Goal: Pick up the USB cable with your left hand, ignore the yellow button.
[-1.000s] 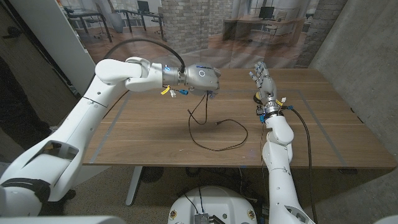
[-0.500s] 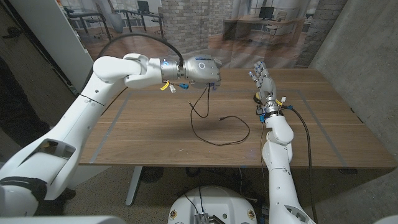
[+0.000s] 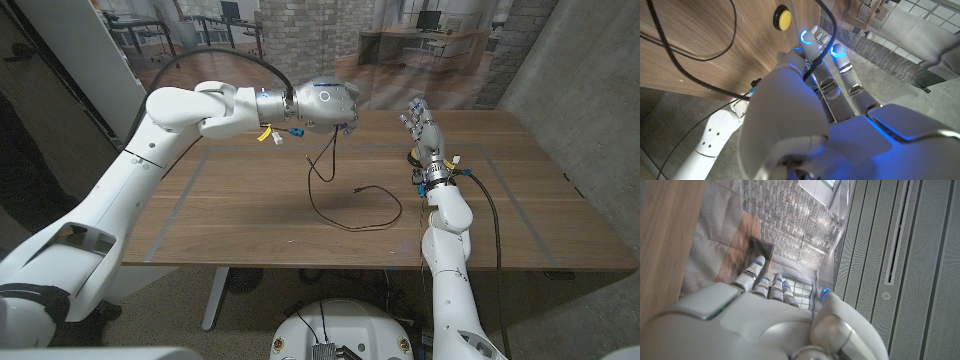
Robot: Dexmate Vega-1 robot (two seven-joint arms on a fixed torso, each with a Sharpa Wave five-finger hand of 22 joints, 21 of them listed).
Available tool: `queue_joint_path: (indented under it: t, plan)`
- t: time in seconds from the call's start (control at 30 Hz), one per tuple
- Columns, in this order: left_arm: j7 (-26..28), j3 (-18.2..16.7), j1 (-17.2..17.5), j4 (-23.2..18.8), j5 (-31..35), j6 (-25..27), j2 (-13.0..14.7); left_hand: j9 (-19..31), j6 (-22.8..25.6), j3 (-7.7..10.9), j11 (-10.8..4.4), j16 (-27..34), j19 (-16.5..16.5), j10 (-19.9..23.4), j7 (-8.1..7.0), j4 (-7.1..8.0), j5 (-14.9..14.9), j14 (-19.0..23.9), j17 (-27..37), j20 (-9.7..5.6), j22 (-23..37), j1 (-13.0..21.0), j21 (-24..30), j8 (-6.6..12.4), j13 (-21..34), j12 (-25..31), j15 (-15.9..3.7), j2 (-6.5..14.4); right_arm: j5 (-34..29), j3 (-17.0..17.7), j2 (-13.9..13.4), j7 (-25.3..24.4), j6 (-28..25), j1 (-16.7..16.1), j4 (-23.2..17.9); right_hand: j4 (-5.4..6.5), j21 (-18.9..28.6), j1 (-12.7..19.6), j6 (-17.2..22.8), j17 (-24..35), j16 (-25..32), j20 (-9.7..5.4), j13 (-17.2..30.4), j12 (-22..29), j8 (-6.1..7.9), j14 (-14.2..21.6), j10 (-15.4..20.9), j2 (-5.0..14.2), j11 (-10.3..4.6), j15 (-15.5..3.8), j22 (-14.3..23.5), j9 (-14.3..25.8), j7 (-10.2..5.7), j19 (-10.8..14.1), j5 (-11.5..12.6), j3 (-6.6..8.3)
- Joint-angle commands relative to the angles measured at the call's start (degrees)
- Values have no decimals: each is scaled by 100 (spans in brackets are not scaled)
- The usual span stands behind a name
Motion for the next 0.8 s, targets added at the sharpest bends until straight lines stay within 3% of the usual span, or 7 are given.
queue_joint_path:
  t: [0.03, 0.8]
  plan:
    - [369, -53, 53, -171, 93, 243, 100, 14, 49, -34, -14, -9, 29, 60, 22, -12, 33, 67, 9, -473, 2, 53, 56, -11, 62, 28, -19, -27, -3, -16, 23, -1, 18, -59, -81, -48, 16, -20, 11, 14, 11, 2, 10, -8, 29, 20, 55, -28, -12, -3, 25, 23, 7, 33, 27, 10]
    - [1081, 5, -75, -89, 283, 579, 219, 23, 82, -66, 2, -95, 14, 78, 20, 7, 98, 106, 1, -470, -69, 71, 88, -124, 114, -13, -19, -20, -155, -98, 89, -183, 54, -142, -187, -54, 14, -22, 11, 14, 10, 3, 10, -11, 28, 21, 51, -29, -11, 0, 25, 23, 6, 37, 28, 13]
